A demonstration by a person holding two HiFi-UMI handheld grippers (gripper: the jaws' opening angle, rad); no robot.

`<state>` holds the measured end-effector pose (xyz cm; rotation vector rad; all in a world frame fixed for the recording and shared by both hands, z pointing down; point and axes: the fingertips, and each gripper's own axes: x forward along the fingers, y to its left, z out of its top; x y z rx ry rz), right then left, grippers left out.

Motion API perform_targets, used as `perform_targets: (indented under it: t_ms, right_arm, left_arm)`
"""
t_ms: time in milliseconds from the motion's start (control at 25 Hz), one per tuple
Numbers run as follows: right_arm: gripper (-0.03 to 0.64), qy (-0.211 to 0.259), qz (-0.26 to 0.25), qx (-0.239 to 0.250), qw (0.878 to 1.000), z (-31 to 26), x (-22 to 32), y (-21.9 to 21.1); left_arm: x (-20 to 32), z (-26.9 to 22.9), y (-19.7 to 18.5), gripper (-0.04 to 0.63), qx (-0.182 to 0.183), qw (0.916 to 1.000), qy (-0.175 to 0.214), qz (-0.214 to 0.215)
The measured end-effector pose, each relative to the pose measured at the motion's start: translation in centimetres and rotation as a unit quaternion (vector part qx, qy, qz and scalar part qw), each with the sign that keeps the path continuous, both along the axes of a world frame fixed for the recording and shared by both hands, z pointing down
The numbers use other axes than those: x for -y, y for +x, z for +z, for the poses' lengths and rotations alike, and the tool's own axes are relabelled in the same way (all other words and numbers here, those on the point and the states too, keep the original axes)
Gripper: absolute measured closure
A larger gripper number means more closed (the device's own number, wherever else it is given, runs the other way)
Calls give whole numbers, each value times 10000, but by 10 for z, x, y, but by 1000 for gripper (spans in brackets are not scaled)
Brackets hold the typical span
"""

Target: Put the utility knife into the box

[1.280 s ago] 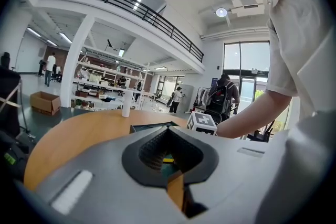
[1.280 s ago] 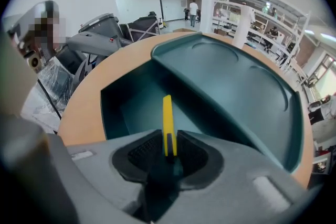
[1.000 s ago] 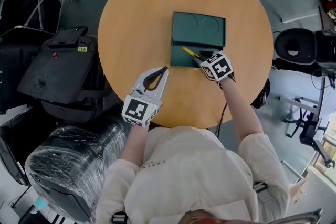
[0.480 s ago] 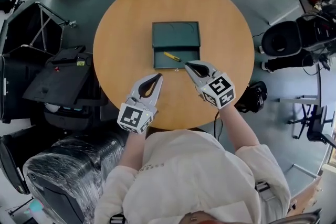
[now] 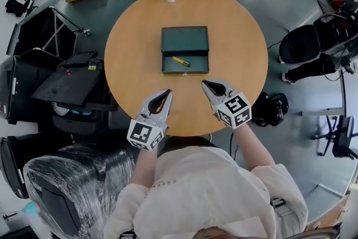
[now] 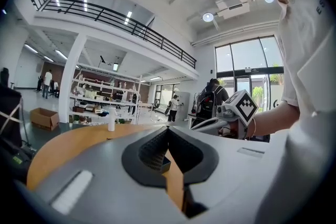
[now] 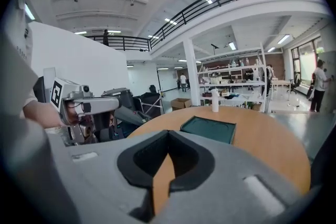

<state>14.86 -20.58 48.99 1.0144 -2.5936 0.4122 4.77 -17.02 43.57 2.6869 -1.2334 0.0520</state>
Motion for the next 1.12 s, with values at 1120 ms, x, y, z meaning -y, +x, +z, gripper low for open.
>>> perform_targets:
  t_ms: [1120]
  right_arm:
    - [624, 402, 645, -323, 9966, -35, -233, -26]
  left_arm:
    - [-238, -4, -76, 577, -183, 9995, 139, 211]
